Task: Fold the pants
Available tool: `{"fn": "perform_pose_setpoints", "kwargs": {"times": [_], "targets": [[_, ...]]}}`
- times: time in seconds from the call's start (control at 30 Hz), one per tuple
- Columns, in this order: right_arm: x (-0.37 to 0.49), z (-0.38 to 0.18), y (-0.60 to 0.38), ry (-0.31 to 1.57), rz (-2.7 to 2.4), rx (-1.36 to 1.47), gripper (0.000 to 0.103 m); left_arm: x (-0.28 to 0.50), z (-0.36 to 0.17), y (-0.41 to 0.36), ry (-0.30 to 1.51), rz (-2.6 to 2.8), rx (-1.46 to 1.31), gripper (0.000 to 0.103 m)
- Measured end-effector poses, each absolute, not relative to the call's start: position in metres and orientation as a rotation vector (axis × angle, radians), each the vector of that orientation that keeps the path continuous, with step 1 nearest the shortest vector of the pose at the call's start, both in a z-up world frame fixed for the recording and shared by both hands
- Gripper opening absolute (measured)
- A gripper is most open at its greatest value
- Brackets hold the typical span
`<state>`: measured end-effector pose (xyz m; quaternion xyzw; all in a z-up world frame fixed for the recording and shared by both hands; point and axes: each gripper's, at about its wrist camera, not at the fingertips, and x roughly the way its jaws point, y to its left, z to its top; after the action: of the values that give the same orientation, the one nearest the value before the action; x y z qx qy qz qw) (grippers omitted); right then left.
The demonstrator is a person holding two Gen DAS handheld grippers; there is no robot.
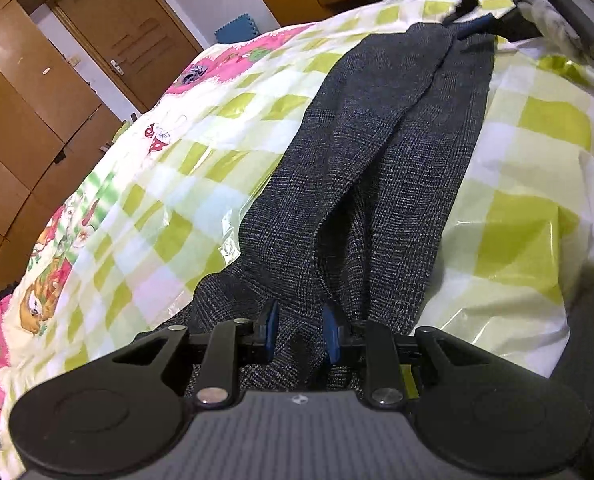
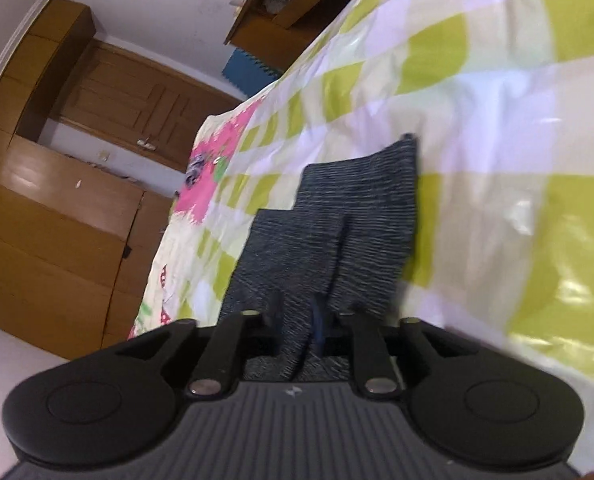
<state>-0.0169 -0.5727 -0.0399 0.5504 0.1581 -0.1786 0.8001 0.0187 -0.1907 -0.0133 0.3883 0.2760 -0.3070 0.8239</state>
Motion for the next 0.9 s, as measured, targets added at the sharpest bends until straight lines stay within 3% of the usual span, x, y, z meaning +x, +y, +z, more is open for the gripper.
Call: {"fn": "perform_pose_setpoints", "kwargs": {"times": [0.17, 0.83, 0.87, 0.9], "targets": [[0.005, -0.05, -0.588, 0.4, -0.46, 1.176, 0.029, 0.02, -0.015, -0.193, 0.598, -0.639, 0.832, 0.04], [0.022, -0.057, -0.591, 0.392, -0.532, 1.209, 0.032, 0.035, -0.01, -0.192, 0.611, -0.655, 0.715, 0.04], [0.022, -0.055, -0.591, 0.391, -0.524, 1.207, 0.032, 0.034, -0.01, -0.192, 0.607, -0.657, 0.714, 0.04], [0.02, -0.055, -0.59, 0.381, -0.521, 1.206, 0.022, 0.034, -0.01, -0.193, 0.606, -0.66, 0.713, 0.04]]}}
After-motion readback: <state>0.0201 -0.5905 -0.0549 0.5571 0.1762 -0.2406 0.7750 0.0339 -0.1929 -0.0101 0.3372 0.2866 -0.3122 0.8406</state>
